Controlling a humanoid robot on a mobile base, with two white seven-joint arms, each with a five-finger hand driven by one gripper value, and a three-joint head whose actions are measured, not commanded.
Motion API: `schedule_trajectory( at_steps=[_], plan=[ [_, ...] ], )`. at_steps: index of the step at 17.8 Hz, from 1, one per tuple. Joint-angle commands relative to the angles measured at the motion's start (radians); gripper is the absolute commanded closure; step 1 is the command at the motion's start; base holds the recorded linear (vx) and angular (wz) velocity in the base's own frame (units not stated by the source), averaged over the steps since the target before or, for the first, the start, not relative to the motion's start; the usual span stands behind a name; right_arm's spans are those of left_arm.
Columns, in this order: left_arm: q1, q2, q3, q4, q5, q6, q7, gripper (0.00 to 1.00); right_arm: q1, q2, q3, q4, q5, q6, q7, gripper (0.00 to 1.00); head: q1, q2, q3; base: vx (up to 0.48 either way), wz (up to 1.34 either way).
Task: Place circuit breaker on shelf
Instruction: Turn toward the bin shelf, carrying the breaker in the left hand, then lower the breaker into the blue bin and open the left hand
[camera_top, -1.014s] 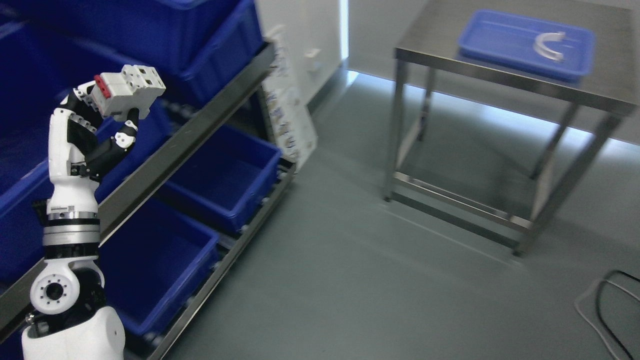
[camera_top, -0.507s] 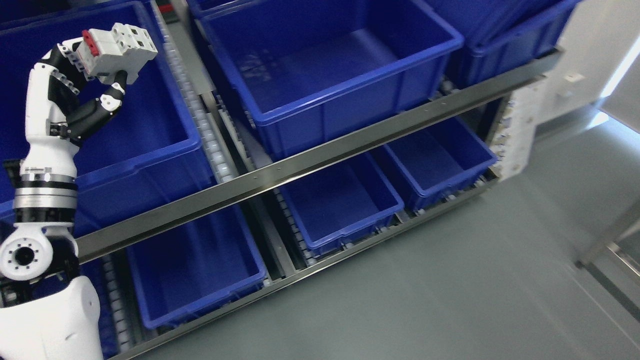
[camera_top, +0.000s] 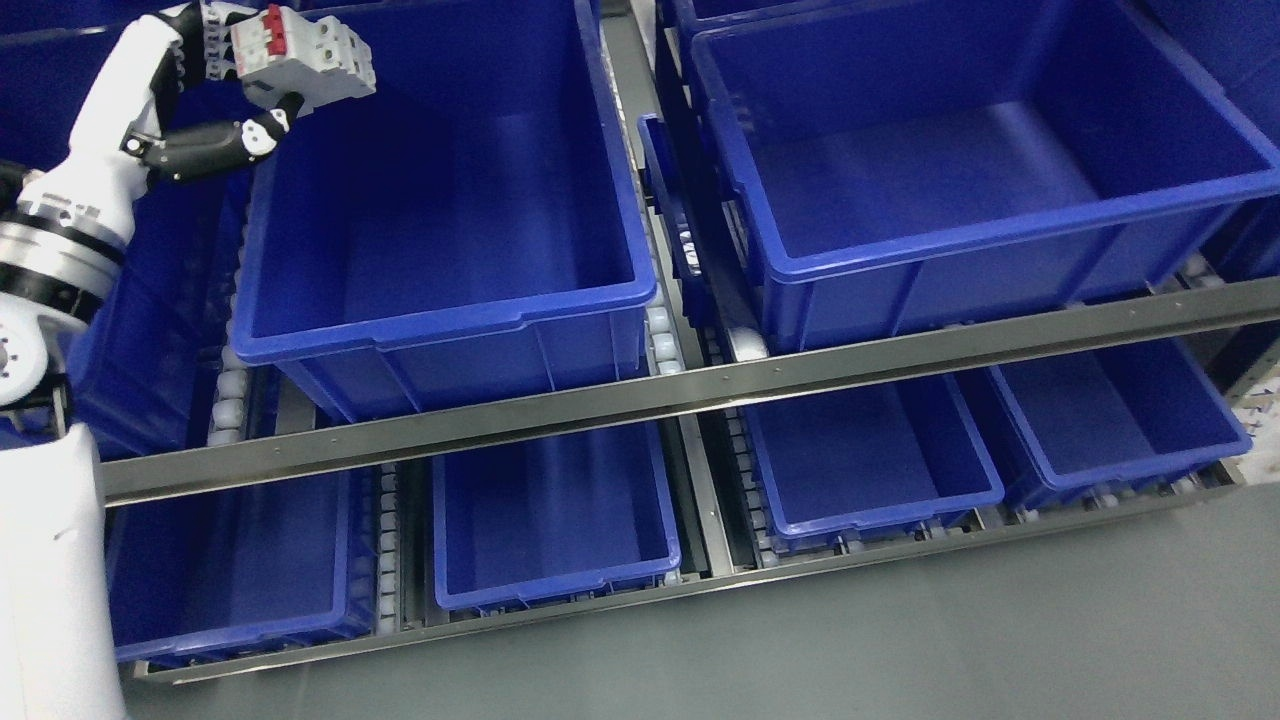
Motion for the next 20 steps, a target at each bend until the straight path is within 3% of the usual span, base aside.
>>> schedule_trajectory(
  at_steps=[1, 4, 7, 16, 18, 20],
  plan=[
    [-0.253, -0.026, -0.283, 0.528, -0.158, -0.005, -0.012, 0.88, 0.0, -0.017, 0.02, 0.0, 0.0, 0.018, -0.001, 0.0, 0.0, 0.0, 0.0, 0.139, 0.29],
    [-0.376, -0.17, -0.314, 0.794, -0.23, -0.024, -0.001, 0.88, 0.0, -0.017, 0.02, 0.0, 0.0, 0.018, -0.001, 0.0, 0.0, 0.0, 0.0, 0.127, 0.21],
    [-0.415, -0.225, -0.317, 0.922, -0.27, -0.044, 0.036, 0.88, 0.0, -0.017, 0.02, 0.0, 0.0, 0.018, 0.001, 0.0, 0.0, 0.0, 0.0, 0.132, 0.1],
    [-0.399, -0.233, -0.341, 0.987, -0.3, -0.048, 0.062, 0.86, 0.0, -0.017, 0.02, 0.0, 0.0, 0.018, -0.001, 0.0, 0.0, 0.0, 0.0, 0.076, -0.01],
    [-0.399, -0.233, -0.341, 0.989, -0.3, -0.045, 0.066, 0.79, 0.0, -0.017, 0.02, 0.0, 0.0, 0.018, 0.001, 0.0, 0.0, 0.0, 0.0, 0.039, -0.06],
    [-0.399, -0.233, -0.341, 0.996, -0.3, -0.041, 0.068, 0.65, 0.0, -0.017, 0.02, 0.0, 0.0, 0.016, -0.001, 0.0, 0.0, 0.0, 0.0, 0.029, -0.04]
  ],
)
